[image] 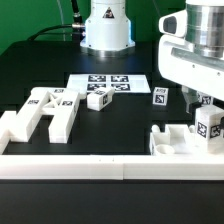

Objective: Assemble chair

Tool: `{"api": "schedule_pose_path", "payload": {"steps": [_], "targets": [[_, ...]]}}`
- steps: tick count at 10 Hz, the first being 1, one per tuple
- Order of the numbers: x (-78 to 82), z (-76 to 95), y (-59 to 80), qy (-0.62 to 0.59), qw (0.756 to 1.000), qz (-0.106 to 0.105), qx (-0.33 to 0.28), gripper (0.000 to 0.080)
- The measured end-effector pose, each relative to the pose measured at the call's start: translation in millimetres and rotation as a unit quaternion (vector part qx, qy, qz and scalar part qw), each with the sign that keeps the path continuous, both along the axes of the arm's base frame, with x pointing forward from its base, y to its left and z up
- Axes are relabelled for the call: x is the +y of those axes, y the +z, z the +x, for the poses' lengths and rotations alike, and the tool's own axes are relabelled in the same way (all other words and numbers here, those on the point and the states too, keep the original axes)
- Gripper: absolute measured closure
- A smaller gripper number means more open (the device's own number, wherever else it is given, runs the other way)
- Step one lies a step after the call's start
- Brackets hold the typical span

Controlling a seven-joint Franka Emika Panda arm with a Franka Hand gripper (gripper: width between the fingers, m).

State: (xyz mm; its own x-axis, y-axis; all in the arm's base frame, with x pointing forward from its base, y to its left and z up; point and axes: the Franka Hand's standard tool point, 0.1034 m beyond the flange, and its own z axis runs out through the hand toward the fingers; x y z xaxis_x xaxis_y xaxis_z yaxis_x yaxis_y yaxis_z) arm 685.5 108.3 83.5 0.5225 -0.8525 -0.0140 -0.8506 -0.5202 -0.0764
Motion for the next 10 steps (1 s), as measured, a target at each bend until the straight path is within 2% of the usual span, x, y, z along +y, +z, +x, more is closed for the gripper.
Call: {"api": "schedule_pose_path", "payload": {"steps": [1, 2, 5, 10], "targets": [[2.2, -0.3, 0.0, 0.073, 0.997, -0.005, -0.004, 0.0197], [3.9, -0.5, 0.3, 0.119, 0.993, -0.007, -0.006, 0.0158], [5.1, -0.6, 0.3, 0.236, 0.972, -0.014, -0.013, 0.015], [3.1, -1.3, -1.4, 0.411, 0.911, -0.025, -0.022, 0.015]]}}
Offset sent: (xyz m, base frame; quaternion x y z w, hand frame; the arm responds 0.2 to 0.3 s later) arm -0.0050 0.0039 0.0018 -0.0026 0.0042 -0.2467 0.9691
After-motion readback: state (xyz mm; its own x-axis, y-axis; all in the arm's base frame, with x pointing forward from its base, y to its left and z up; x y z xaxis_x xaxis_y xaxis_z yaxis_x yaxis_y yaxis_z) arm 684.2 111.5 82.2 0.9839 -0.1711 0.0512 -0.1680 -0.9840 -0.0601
